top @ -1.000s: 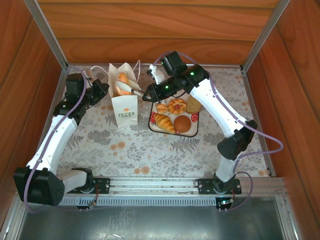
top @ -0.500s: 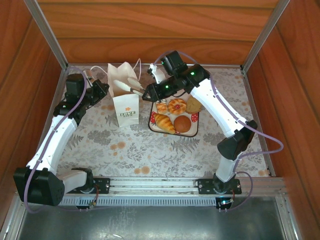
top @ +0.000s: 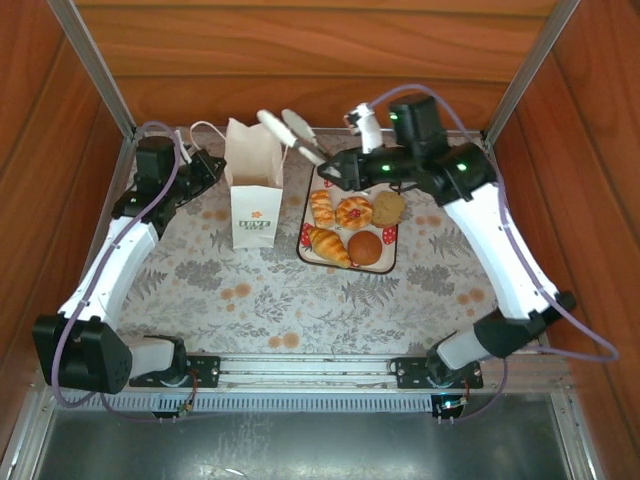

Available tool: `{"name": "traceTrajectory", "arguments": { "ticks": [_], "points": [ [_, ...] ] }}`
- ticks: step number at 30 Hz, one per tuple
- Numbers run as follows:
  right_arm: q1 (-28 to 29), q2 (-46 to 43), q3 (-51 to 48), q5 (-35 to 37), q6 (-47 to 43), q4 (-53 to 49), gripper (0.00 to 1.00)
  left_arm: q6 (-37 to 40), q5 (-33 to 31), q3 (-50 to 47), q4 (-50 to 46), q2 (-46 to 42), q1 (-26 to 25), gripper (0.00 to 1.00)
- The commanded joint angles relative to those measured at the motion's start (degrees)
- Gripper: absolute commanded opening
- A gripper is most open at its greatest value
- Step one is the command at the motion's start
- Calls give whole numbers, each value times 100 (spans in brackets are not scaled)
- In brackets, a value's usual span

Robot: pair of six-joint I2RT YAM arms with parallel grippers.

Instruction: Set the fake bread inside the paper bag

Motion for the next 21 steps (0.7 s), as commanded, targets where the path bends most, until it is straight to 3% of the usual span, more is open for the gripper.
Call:
{"name": "traceTrajectory", "arguments": {
  "ticks": [1,8,21],
  "points": [
    [-373,-521,-471,-380,380,655,46,82,314,328,442,171,-39,3],
    [-1306,-1333,-1411,-32,615,808,46,14,434,656,603,520,-174,2],
    [-2481,-1486,-2637,356,565,551,46,-67,499,1095,718,970,-417,1]
  ]
}}
